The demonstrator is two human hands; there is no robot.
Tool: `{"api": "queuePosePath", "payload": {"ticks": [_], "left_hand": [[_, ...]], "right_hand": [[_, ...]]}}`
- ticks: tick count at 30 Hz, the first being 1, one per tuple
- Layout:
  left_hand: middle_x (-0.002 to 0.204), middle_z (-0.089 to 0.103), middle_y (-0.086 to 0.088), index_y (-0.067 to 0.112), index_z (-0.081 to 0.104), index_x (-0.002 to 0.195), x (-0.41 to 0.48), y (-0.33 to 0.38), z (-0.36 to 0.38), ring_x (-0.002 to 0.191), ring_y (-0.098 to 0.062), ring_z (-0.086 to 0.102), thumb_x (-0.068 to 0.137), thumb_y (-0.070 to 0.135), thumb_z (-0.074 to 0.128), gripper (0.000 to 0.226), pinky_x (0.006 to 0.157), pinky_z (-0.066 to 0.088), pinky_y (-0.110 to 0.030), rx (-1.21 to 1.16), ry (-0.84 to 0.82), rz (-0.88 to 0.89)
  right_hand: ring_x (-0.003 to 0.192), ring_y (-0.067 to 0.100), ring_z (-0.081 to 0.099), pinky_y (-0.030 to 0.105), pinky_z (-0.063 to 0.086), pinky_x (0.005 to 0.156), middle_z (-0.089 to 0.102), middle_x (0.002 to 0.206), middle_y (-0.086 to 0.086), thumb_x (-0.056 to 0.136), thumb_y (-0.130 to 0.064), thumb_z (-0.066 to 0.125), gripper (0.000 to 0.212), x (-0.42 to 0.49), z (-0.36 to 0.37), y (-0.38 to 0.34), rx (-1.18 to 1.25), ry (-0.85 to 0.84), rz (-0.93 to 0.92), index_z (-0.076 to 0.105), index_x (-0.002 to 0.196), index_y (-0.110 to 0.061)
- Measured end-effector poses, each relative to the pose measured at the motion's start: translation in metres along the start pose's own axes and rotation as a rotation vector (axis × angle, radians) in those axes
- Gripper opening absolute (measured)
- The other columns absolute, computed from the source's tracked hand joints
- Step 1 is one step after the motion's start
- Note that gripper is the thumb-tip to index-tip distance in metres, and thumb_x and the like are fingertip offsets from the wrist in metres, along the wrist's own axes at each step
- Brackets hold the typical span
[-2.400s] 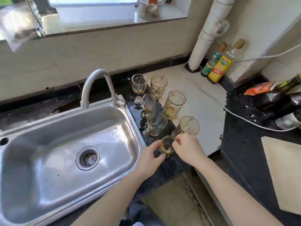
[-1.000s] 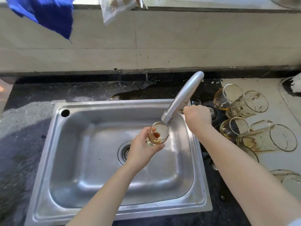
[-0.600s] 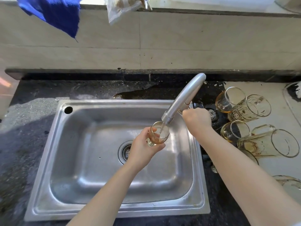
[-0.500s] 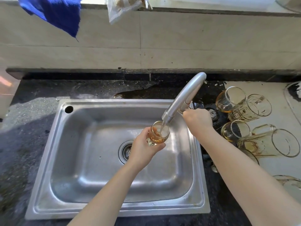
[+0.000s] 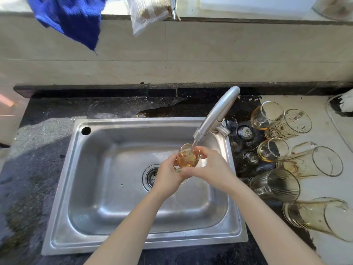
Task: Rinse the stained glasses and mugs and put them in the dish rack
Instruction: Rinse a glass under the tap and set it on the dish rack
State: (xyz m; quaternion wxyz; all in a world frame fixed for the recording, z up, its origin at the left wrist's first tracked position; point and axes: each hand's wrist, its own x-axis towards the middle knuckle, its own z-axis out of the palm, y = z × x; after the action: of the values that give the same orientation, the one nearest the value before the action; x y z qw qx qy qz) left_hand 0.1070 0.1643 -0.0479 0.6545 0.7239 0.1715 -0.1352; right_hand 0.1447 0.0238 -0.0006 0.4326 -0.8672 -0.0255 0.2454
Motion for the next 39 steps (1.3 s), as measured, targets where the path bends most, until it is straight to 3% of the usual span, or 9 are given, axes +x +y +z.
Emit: {"api": "queuePosePath", "payload": {"ticks": [5,10,14,18,22,25,28,34,39], "left_hand": [[0.094,0.072,0.007,0.024,0.066,0.102,0.005,0.006,-0.006,0.082,-0.001,0.065,0.073,0.005,0.079,0.037,0.068,0.049,-0.011,-0.079,0.0,0.007],[0.097,0.072,0.006,0.017,0.064,0.108,-0.004,0.0,0.015,0.079,0.005,0.064,0.076,-0.004,0.073,0.039,0.069,0.047,-0.01,-0.092,-0.048,-0.014],[0.098,0.074,-0.001,0.01,0.064,0.108,-0.001,-0.008,0.003,0.086,-0.01,0.069,0.076,-0.01,0.071,0.039,0.077,0.055,-0.023,-0.163,-0.017,-0.076],[0.092,0.073,-0.003,0.013,0.063,0.107,0.003,0.0,0.003,0.081,-0.014,0.07,0.078,-0.013,0.066,0.039,0.074,0.056,-0.024,-0.141,-0.1,-0.08],[0.092,0.073,-0.001,0.017,0.065,0.099,0.001,-0.002,-0.004,0.079,-0.011,0.069,0.079,-0.014,0.065,0.037,0.071,0.054,-0.018,-0.186,-0.064,-0.104],[0.091,0.07,-0.003,0.023,0.065,0.098,0.005,0.001,-0.003,0.08,-0.013,0.065,0.083,-0.007,0.065,0.034,0.076,0.051,-0.022,-0.13,-0.083,-0.097],[0.093,0.072,-0.006,0.018,0.068,0.103,0.001,0.0,-0.005,0.082,-0.012,0.067,0.082,-0.002,0.069,0.03,0.084,0.052,-0.027,-0.103,-0.148,-0.102],[0.08,0.072,-0.001,0.02,0.072,0.092,-0.002,0.004,-0.015,0.073,-0.008,0.068,0.084,0.009,0.071,0.013,0.063,0.048,-0.013,-0.077,-0.145,-0.163],[0.062,0.062,0.003,0.012,0.065,0.07,-0.003,0.009,-0.022,0.054,-0.008,0.058,0.094,0.015,0.06,0.024,0.054,0.05,-0.024,-0.017,-0.172,-0.162]], "right_hand": [[0.102,0.007,0.052,0.023,0.038,0.082,0.06,0.104,-0.007,0.062,-0.039,0.085,0.049,0.009,0.004,-0.005,0.012,0.057,-0.026,0.059,0.103,-0.036],[0.103,-0.005,0.051,0.018,0.037,0.081,0.062,0.104,-0.017,0.062,-0.029,0.084,0.048,-0.004,0.0,0.008,0.098,0.102,-0.033,0.061,0.104,-0.038],[0.104,-0.005,0.053,0.008,0.036,0.08,0.061,0.1,-0.02,0.063,-0.025,0.086,0.046,0.003,0.009,0.004,0.093,0.048,-0.033,0.061,0.1,-0.036],[0.103,-0.007,0.054,0.014,0.039,0.082,0.065,0.1,-0.018,0.068,-0.018,0.084,0.042,0.004,0.004,0.008,0.268,0.116,0.003,0.062,0.101,-0.034],[0.109,0.003,0.057,0.024,0.042,0.091,0.068,0.102,-0.013,0.063,-0.026,0.087,0.042,0.01,0.009,0.004,0.212,0.021,0.003,0.064,0.098,-0.031],[0.106,0.005,0.059,0.017,0.042,0.083,0.068,0.101,-0.011,0.066,-0.023,0.086,0.042,0.017,0.005,0.006,0.295,0.084,0.051,0.065,0.102,-0.026],[0.102,0.007,0.061,0.024,0.046,0.087,0.07,0.1,-0.009,0.068,-0.024,0.085,0.04,0.012,0.008,0.01,0.351,0.096,0.079,0.067,0.104,-0.026],[0.097,0.01,0.064,0.021,0.042,0.074,0.071,0.1,-0.002,0.072,-0.035,0.08,0.04,0.02,0.009,0.006,0.495,0.066,0.213,0.067,0.105,-0.017],[0.099,0.017,0.065,0.027,0.044,0.076,0.073,0.101,0.004,0.083,-0.045,0.067,0.038,0.026,0.013,0.01,0.507,0.053,0.283,0.068,0.102,-0.012]]}}
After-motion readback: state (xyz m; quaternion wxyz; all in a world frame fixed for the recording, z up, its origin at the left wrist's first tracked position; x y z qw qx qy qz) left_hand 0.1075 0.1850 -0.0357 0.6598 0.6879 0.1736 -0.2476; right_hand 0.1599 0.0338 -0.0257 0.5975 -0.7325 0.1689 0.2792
